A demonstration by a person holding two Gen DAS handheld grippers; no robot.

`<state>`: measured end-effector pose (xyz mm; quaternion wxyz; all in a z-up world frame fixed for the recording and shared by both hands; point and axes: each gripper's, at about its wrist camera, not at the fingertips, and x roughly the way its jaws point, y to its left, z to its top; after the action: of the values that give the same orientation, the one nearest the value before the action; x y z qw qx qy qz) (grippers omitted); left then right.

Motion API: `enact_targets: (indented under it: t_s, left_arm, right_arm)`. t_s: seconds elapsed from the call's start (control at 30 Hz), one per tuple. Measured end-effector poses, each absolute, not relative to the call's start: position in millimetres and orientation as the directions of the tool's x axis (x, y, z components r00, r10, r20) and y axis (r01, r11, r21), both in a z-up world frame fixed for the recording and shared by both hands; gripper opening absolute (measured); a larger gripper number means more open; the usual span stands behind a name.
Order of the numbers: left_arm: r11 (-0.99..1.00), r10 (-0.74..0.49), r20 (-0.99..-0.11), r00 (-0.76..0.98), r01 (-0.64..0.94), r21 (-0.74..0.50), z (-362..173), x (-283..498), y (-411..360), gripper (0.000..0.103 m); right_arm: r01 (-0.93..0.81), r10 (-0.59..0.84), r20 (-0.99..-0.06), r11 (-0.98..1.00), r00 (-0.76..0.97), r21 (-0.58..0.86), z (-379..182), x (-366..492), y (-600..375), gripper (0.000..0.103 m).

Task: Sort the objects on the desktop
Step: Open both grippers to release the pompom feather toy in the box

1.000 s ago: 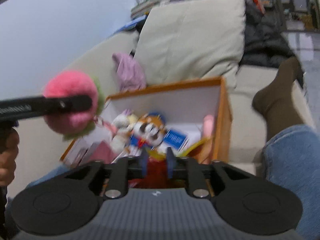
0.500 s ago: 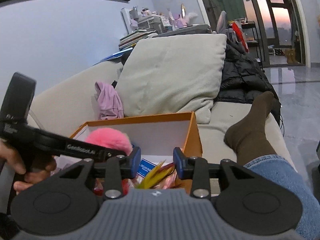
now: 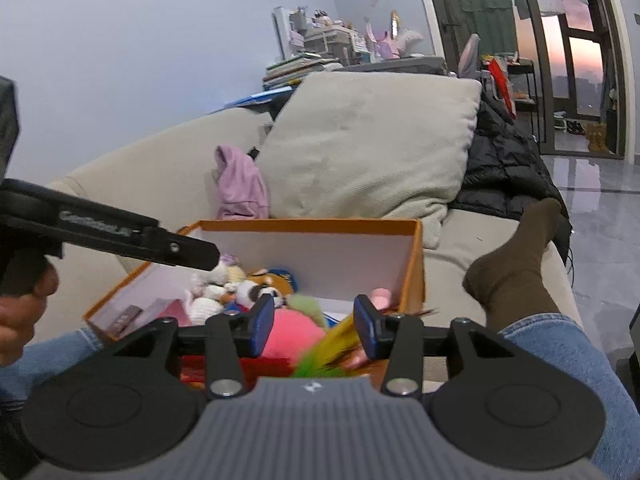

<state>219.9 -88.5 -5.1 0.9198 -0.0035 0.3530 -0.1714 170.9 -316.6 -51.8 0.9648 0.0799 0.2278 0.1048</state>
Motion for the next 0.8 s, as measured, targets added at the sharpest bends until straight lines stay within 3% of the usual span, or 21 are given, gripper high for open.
enact_targets:
  t_s: [0.33,0.6,0.8]
  left_arm:
    - [0.976,-0.213,-0.509,0.834,0.200,-0.081,19,144,-63,0.069]
    - [0.991,-0.134,-0.564,0.815,0.104,-0.084,-5,126,-49,0.083]
    - [0.994,-0.107,-0.577,0.810,0.076,-0.078,-18,115,-43,0.084]
  right_arm:
    - [-0.204,0.262,-0.393,0.962,0.881,0.184,-24,123,-278,0.072]
    - [-0.165,0.200,-0.419,0.979,0.886,0.118,-11,102,-256,0.083]
    - [-0.076,0.138,-0.478,0.986,0.868,0.147,-27,105,-257,0.083]
